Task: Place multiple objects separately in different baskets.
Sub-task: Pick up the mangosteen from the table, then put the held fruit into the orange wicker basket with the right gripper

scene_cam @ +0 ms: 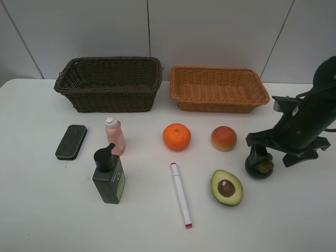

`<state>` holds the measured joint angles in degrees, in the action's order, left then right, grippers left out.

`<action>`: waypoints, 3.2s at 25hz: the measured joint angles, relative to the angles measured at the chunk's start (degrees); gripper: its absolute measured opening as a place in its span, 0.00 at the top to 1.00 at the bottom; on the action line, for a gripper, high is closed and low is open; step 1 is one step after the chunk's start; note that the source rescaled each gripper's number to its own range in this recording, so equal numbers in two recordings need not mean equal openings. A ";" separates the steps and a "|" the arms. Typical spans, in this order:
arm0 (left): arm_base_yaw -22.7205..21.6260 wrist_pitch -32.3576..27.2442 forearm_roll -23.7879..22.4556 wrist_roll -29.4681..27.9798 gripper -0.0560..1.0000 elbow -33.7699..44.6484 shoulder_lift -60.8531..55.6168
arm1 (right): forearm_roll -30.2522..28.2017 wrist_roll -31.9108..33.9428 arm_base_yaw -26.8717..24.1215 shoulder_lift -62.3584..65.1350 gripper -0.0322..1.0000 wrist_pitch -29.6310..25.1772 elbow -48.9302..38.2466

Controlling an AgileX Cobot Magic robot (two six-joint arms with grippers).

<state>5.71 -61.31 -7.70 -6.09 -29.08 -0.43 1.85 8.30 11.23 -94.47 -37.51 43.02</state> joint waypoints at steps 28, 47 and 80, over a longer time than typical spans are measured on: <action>0.00 0.00 -0.05 0.00 0.00 0.00 0.00 | 0.92 0.00 2.41 -6.16 0.04 6.17 -1.36; 0.00 0.00 -0.05 0.00 0.00 0.00 0.00 | -0.43 0.00 2.41 1.02 0.24 -3.75 13.84; 0.00 0.00 -0.17 0.00 0.00 0.00 0.00 | -5.00 0.06 -0.87 -31.92 0.24 -8.80 54.02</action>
<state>5.71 -61.31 -7.87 -6.09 -29.08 -0.43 -3.16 8.36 10.36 -126.39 -46.31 97.04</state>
